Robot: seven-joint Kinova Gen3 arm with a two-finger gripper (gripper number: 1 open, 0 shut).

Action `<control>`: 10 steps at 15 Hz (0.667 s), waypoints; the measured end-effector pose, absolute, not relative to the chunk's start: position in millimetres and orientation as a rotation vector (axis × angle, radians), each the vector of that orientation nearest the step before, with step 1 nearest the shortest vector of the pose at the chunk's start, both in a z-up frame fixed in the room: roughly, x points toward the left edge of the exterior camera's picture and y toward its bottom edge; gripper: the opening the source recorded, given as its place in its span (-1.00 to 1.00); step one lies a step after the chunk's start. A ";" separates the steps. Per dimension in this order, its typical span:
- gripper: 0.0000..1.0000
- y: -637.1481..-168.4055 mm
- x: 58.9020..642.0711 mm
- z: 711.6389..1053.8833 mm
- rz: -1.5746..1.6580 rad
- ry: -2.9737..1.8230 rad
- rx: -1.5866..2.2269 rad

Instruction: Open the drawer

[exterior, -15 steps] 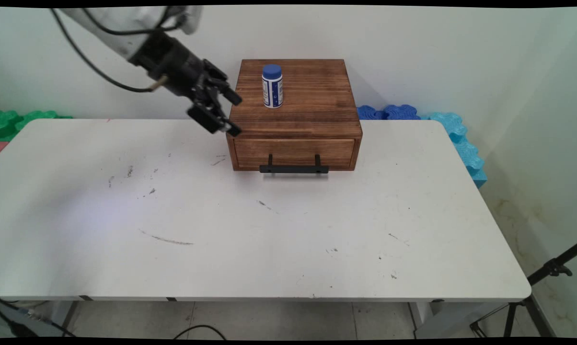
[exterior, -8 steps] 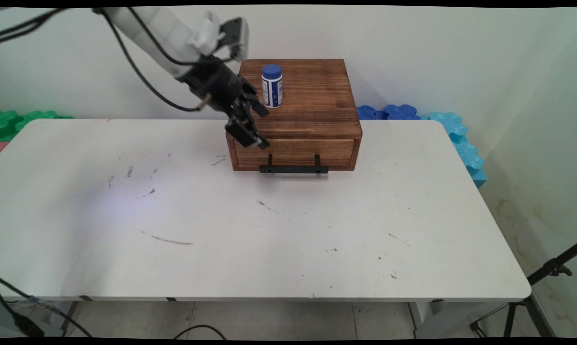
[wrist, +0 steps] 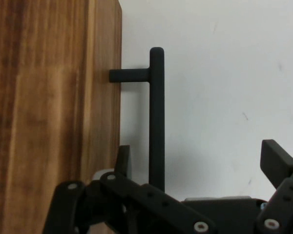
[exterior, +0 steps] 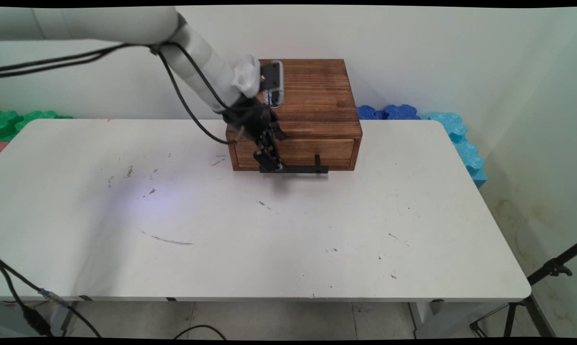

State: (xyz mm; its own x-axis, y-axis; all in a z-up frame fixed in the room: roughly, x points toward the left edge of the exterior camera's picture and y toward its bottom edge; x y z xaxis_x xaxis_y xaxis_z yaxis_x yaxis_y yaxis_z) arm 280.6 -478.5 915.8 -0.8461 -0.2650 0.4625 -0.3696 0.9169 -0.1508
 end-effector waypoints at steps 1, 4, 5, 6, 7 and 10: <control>1.00 -479.9 276.2 908.1 0.328 -2.642 0.465; 1.00 -482.8 266.1 889.6 0.333 -2.655 0.480; 1.00 -483.8 263.2 883.7 0.335 -2.658 0.486; 1.00 -484.7 261.0 879.1 0.338 -2.661 0.490; 1.00 -486.2 257.5 872.5 0.341 -2.665 0.494; 1.00 -490.9 249.1 852.7 0.356 -2.676 0.508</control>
